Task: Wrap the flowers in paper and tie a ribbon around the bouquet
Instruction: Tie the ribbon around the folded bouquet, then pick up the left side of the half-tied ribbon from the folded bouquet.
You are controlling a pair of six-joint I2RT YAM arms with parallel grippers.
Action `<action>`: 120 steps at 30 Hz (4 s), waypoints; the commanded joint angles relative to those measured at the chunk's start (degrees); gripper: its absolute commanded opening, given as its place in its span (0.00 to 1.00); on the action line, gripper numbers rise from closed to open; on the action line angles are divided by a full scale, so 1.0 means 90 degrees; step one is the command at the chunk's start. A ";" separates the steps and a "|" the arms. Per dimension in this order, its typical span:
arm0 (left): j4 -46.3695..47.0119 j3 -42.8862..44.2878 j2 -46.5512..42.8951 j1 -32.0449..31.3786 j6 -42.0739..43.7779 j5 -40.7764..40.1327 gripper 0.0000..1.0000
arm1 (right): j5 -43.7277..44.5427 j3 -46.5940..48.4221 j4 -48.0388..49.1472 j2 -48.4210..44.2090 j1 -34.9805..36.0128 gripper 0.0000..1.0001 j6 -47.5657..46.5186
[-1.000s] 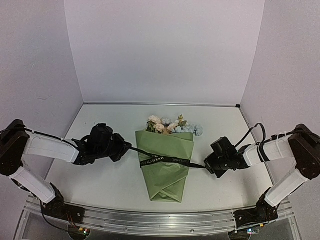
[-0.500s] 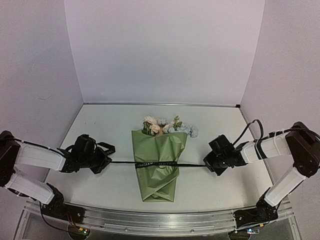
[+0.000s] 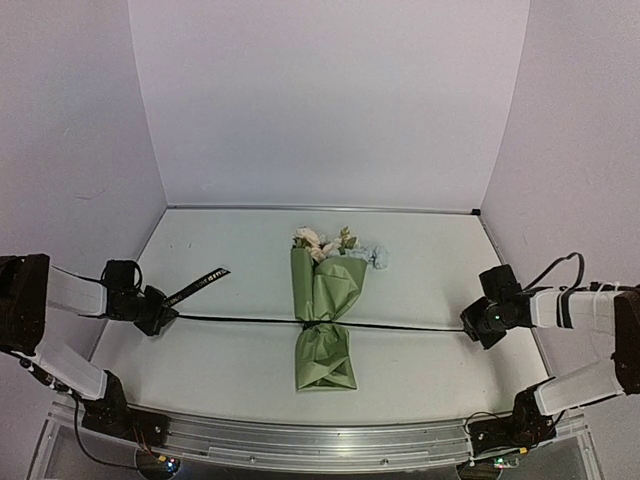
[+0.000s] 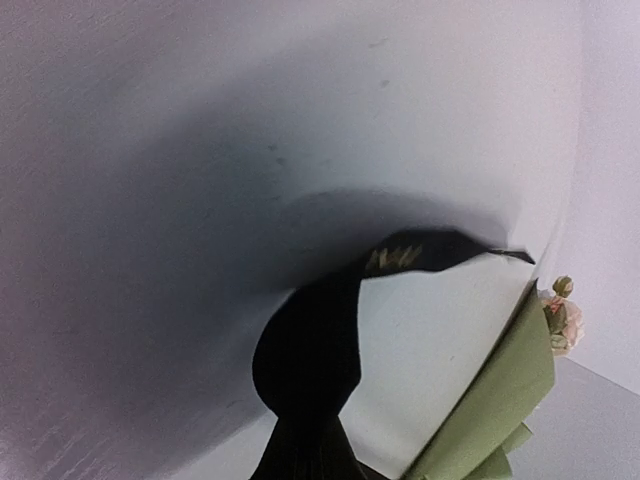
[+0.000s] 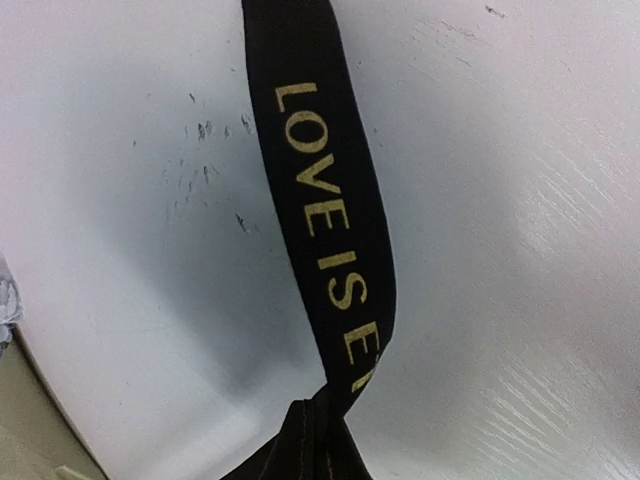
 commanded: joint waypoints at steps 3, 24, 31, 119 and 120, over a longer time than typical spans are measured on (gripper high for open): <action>-0.0599 0.0703 0.0179 0.1636 0.0816 0.0114 0.00 | 0.0364 0.0002 -0.1430 -0.0470 -0.1297 0.00 -0.1117; -0.1672 0.1206 -0.0550 0.0986 0.1527 -0.0326 0.33 | -0.0562 0.0792 -0.2556 -0.0628 -0.1029 0.39 -0.2182; -0.2290 0.1848 -0.1298 0.0485 0.2361 -0.0720 0.63 | -0.0449 0.1404 -0.2930 -0.1010 -0.0215 0.74 -0.2865; -0.3934 0.4034 0.2971 -0.4713 0.4290 -0.1727 0.27 | -0.0551 0.3953 -0.2558 0.1708 0.3720 0.77 -0.4339; -0.3884 0.4079 0.2931 -0.4734 0.4255 -0.1660 0.21 | -0.0550 0.3952 -0.2557 0.1700 0.3724 0.77 -0.4330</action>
